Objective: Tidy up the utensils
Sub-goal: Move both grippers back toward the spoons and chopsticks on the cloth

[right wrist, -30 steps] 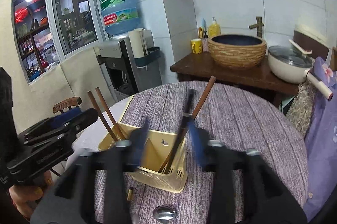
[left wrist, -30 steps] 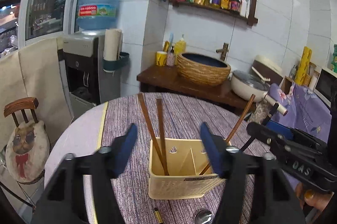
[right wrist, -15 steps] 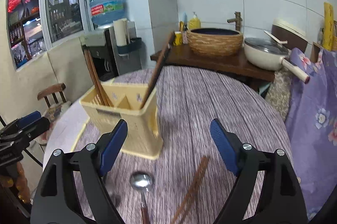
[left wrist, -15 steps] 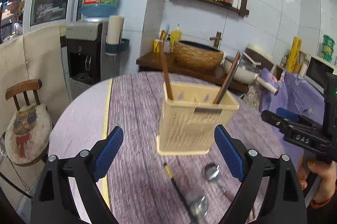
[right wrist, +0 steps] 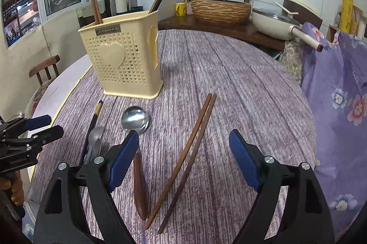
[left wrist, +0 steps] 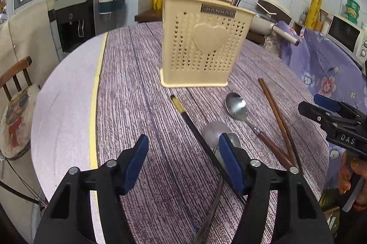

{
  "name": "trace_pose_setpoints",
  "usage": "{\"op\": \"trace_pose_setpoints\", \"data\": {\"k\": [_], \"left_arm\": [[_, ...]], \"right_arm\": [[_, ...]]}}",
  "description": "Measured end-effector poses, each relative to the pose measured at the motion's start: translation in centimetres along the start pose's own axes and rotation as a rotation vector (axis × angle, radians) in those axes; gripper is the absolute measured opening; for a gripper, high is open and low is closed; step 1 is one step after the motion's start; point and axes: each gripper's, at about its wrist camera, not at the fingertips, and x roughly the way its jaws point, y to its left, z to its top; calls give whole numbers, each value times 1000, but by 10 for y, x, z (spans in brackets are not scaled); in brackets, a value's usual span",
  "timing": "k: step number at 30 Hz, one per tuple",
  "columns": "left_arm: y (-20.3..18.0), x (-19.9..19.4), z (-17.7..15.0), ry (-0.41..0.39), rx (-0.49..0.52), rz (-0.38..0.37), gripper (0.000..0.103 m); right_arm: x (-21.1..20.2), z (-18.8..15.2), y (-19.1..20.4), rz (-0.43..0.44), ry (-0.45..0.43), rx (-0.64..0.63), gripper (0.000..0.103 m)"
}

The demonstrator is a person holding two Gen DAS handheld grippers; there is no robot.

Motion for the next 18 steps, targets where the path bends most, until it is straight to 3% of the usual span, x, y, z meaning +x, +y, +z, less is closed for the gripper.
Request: {"op": "trace_pose_setpoints", "data": {"k": [9, 16, 18], "left_arm": [[6, 17, -2, 52, -36, 13, 55], [12, 39, 24, 113, -95, 6, 48], [10, 49, 31, 130, -95, 15, 41]], "right_arm": [[15, -14, 14, 58, 62, -30, 77], [19, -8, 30, 72, 64, -83, 76], [19, -8, 31, 74, 64, -83, 76]]}}
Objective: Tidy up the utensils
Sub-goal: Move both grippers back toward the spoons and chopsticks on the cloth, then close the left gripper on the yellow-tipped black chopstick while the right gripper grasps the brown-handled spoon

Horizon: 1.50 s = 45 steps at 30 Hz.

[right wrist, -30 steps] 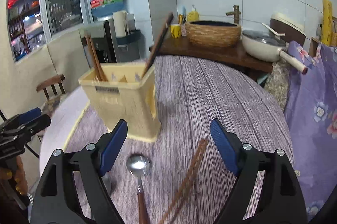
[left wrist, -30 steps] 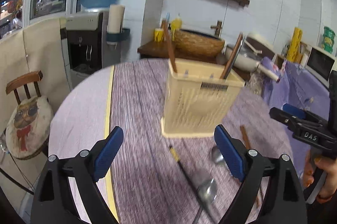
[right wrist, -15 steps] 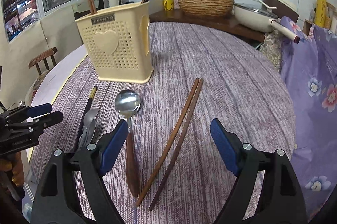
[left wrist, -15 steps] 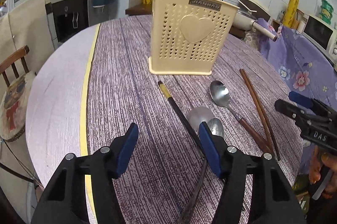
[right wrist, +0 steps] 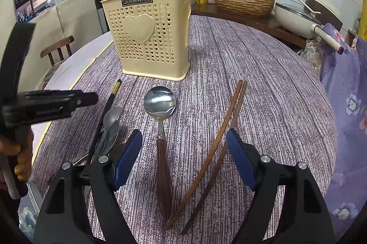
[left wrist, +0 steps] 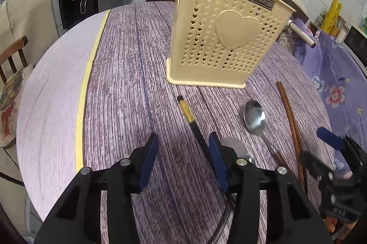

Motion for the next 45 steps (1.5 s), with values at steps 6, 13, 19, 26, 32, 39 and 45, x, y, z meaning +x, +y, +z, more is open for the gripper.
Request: {"op": "trace_pose_setpoints", "data": {"k": [6, 13, 19, 26, 32, 39, 45], "left_arm": [[-10, 26, 16, 60, -11, 32, 32], [-19, 38, 18, 80, 38, 108, 19], [-5, 32, 16, 84, -9, 72, 11], [1, 31, 14, 83, -29, 58, 8], [0, 32, 16, 87, -20, 60, 8], [-2, 36, 20, 90, -2, 80, 8], [-5, 36, 19, 82, 13, 100, 8]], "right_arm": [[-1, -2, 2, -4, 6, -12, 76], [4, 1, 2, -4, 22, -39, 76], [28, 15, 5, 65, 83, -87, 75], [70, 31, 12, 89, 182, -128, 71], [89, 38, 19, 89, 214, -142, 66], [97, 49, 27, 81, 207, -135, 52], [98, 51, 29, 81, 207, -126, 48]]}}
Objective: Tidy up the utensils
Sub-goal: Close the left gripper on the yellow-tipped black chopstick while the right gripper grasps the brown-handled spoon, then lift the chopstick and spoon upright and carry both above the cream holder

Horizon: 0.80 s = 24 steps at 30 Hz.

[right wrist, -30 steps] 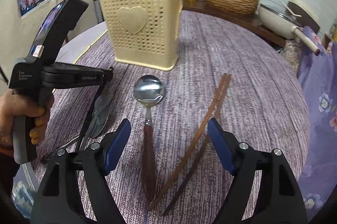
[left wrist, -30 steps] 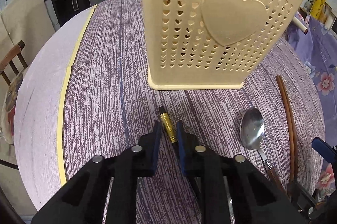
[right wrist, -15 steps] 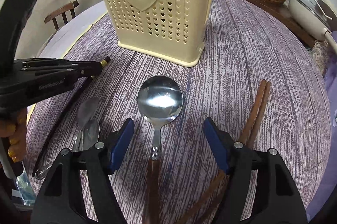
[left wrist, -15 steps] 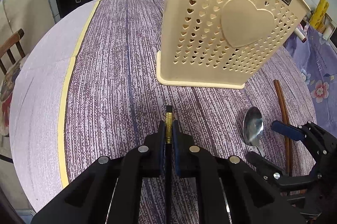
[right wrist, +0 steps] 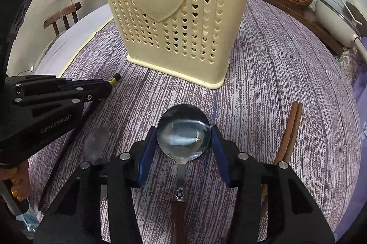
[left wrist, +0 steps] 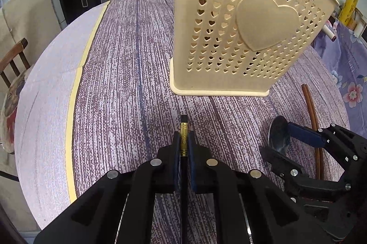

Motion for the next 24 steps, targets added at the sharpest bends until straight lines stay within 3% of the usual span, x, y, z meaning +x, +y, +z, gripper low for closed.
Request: {"op": "trace_pose_setpoints", "data": {"k": [10, 24], "left_arm": [[9, -12, 3, -41, -41, -19, 8], [14, -137, 15, -344, -25, -80, 8]], "right_arm": [[-28, 3, -19, 90, -66, 100, 48], [-122, 12, -25, 119, -220, 112, 48]]}}
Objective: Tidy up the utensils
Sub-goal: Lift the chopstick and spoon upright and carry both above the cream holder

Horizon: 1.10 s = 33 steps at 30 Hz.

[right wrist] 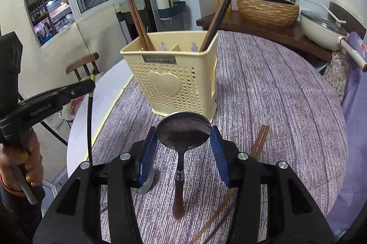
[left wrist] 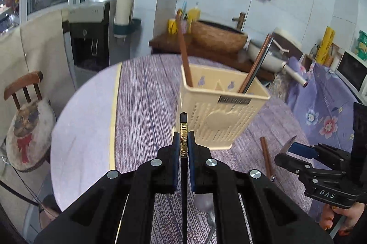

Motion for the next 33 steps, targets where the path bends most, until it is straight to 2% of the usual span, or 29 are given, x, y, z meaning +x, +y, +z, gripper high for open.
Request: {"op": "trace_pose_setpoints", "data": {"k": [8, 21, 27, 33], "left_arm": [[1, -21, 9, -76, -1, 8, 8], [6, -47, 25, -130, -9, -26, 8], [-4, -72, 62, -209, 9, -39, 8], [-15, -96, 119, -319, -21, -57, 8]], "right_arm": [[-22, 5, 5, -4, -27, -6, 48], [-37, 22, 17, 29, -54, -17, 48], [-62, 59, 24, 55, -134, -17, 48], [-93, 120, 31, 16, -292, -1, 48]]}}
